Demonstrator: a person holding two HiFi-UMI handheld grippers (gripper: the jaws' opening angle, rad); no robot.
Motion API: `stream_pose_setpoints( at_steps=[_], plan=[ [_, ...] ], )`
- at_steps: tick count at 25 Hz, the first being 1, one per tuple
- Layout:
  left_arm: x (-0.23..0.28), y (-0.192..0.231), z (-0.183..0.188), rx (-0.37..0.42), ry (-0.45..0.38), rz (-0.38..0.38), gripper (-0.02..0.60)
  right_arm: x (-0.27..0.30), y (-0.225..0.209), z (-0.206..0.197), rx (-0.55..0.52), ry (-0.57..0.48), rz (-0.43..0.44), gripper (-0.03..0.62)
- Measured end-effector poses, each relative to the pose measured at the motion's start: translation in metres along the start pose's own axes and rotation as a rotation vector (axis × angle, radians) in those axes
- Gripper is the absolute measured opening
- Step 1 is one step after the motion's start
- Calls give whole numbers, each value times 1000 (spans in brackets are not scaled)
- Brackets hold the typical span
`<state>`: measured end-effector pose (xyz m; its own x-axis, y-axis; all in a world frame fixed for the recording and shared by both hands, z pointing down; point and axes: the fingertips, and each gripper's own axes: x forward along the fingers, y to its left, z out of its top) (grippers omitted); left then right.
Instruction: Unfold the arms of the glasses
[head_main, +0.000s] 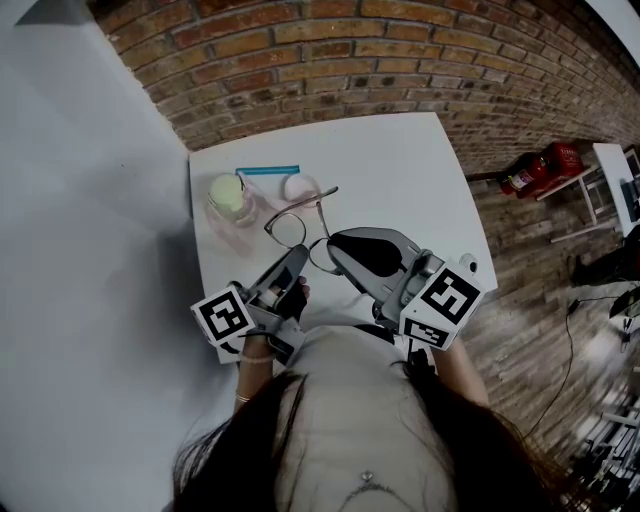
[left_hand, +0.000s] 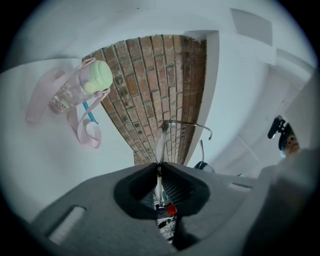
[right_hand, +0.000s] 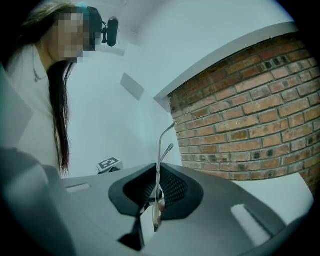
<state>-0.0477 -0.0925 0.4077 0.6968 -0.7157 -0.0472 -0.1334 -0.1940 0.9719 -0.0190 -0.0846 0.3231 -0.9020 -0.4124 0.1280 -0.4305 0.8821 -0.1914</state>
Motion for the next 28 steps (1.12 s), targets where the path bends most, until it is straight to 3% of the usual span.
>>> stream_pose_setpoints(
  at_steps=[28],
  plan=[
    [-9,4,17,-91,-95,-28,23,-7,-3,7,3,-30,-11,29]
  ],
)
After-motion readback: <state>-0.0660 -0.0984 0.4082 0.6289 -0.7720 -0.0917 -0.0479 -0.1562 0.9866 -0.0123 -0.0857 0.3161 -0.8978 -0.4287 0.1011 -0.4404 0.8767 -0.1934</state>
